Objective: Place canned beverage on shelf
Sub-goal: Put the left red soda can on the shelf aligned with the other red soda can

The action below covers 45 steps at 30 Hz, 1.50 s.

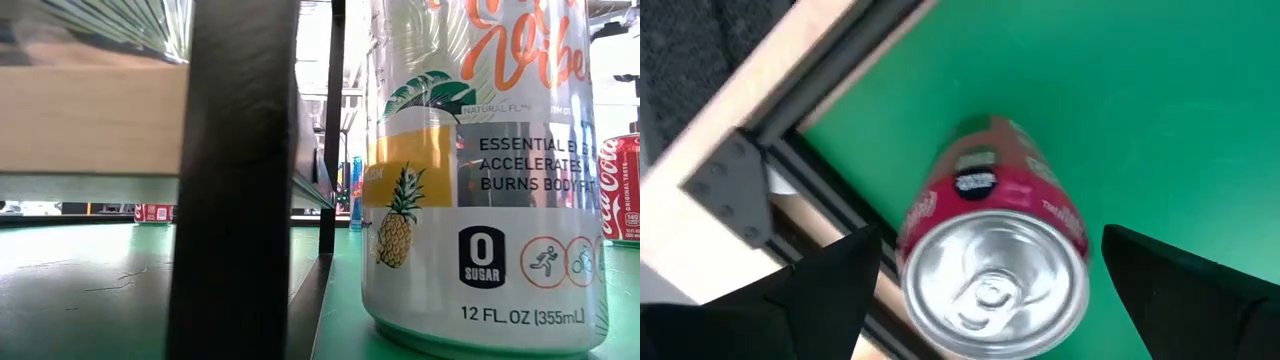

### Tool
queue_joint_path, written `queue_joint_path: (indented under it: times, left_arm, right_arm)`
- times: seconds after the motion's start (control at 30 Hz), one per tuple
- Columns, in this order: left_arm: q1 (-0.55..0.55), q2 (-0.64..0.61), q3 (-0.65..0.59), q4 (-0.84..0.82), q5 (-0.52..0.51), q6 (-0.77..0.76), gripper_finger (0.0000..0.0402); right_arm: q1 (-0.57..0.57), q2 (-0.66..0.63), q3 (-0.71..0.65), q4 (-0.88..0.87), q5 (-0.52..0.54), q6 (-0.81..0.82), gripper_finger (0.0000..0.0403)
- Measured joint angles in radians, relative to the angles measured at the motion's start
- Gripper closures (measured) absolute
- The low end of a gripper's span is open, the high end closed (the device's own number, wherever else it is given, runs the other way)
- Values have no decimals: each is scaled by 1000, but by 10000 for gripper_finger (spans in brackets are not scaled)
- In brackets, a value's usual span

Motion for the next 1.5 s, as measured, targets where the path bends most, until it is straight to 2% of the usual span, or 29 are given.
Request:
queue_joint_path:
  times: [0.33,0.73,1.17,1.37,1.5]
  left_arm:
    - [-11,-4,2,-33,-5,57,50]
    - [-16,-5,3,-75,-26,104,164]
    - [-34,-11,17,-119,9,112,165]
    - [-80,-71,87,-171,76,104,165]
    - [-144,-119,123,-246,78,78,165]
  right_arm:
    - [0,0,0,1,0,0,67]
    - [0,0,0,2,0,28,67]
    - [0,0,0,2,0,53,67]
    - [0,0,0,2,0,54,67]
    - [0,0,0,3,0,56,67]
